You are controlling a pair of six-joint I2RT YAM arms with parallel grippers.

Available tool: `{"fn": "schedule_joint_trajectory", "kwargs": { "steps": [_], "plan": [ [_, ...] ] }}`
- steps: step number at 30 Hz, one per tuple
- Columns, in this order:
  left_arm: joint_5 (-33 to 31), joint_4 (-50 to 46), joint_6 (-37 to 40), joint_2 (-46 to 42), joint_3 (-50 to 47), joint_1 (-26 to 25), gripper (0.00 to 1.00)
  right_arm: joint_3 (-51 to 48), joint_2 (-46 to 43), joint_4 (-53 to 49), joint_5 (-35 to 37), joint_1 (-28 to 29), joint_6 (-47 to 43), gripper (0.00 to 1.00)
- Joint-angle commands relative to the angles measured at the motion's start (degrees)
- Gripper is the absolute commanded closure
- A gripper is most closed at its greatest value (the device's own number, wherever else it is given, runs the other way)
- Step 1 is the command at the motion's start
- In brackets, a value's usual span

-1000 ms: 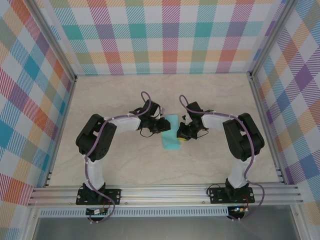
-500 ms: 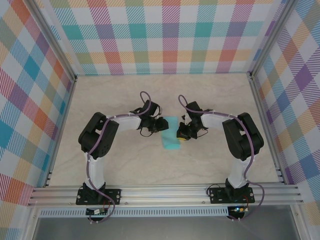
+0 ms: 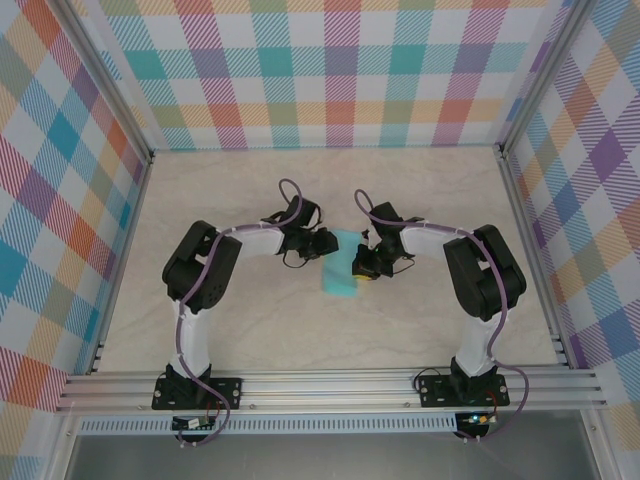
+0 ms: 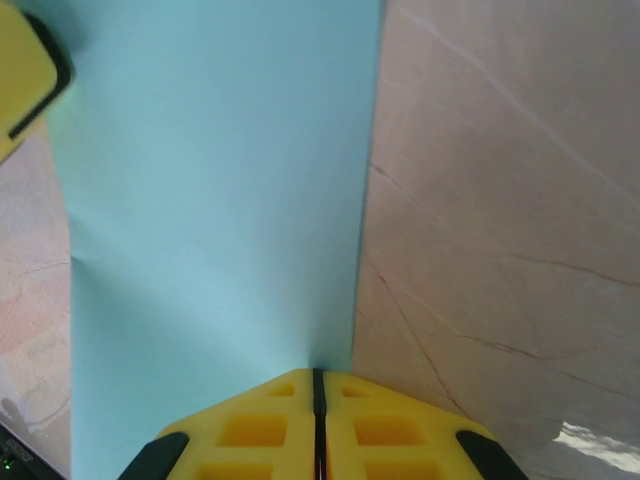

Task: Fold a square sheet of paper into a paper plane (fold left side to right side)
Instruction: First fold the square sheet of paper in half at the center of the table.

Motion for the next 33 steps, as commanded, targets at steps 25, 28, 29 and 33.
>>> {"fn": "schedule_joint_trajectory", "kwargs": {
  "steps": [25, 28, 29, 33],
  "plan": [
    [-0.35, 1.67, 0.22, 3.33, 9.12, 4.97, 0.77, -2.72, 4.69, -5.25, 7.93, 1.12, -1.56, 0.91],
    [-0.2, 1.02, 2.14, -0.75, 6.71, 4.97, 0.81, -2.54, 4.65, -5.42, 8.03, 1.19, -1.61, 0.92],
    [0.48, 0.98, 2.29, -1.55, 6.08, 4.97, 0.82, -2.47, 4.65, -5.58, 8.03, 1.11, -1.66, 0.91],
    [4.9, 2.29, 1.91, -1.91, 4.64, 4.22, 0.85, -2.3, 4.74, -5.77, 8.29, 1.16, -1.78, 0.92]
  ]
}}
